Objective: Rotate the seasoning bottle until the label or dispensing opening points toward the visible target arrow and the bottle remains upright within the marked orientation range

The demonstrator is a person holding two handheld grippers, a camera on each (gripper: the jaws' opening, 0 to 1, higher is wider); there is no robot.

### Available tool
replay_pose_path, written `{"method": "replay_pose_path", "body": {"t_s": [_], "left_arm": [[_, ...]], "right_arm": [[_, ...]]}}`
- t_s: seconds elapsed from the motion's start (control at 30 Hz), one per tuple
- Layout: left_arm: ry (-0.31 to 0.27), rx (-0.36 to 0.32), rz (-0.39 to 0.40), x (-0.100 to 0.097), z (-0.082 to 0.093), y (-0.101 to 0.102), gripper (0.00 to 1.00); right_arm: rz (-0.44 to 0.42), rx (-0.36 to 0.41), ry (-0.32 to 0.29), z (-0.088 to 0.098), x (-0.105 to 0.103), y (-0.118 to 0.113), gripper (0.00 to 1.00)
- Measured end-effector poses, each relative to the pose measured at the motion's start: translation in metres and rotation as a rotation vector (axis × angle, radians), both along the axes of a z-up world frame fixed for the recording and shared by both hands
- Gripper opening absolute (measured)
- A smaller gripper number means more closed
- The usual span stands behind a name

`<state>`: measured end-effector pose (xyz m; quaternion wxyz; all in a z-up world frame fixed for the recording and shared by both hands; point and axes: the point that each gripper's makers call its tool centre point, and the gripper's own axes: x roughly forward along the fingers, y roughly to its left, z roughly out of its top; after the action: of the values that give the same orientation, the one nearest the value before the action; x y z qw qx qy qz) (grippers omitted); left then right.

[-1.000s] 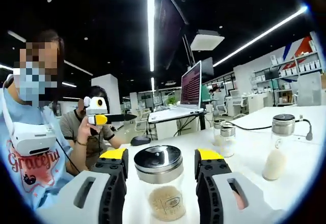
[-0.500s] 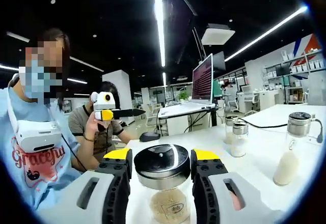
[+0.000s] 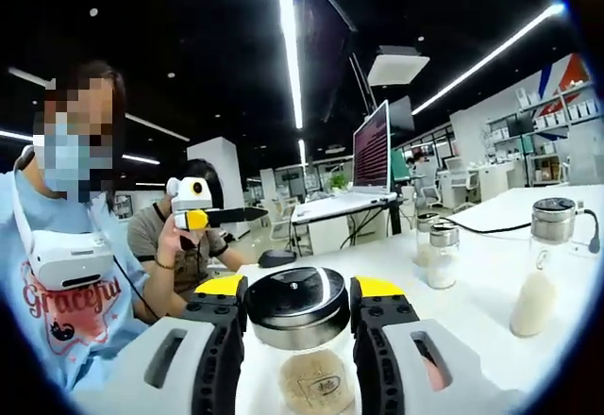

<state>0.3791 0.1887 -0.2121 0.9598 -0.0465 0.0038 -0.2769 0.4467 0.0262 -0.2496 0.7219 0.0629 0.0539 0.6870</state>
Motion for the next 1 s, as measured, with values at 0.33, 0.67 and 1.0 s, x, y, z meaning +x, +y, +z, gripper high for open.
{"method": "replay_pose_path", "body": {"t_s": [0.33, 0.67, 1.0], "left_arm": [[-0.003, -0.003, -0.009, 0.0001, 0.0031, 0.0017, 0.86], [-0.001, -0.007, -0.020, -0.0018, 0.0019, 0.0000, 0.86], [0.002, -0.008, -0.021, -0.0047, -0.0010, -0.0010, 0.86]], "right_arm": [[-0.020, -0.031, -0.034, -0.0017, 0.0016, 0.0016, 0.43], [-0.045, -0.044, -0.056, -0.0048, 0.0000, 0.0023, 0.42], [-0.102, -0.059, -0.070, -0.0070, -0.0020, 0.0033, 0.42]]}}
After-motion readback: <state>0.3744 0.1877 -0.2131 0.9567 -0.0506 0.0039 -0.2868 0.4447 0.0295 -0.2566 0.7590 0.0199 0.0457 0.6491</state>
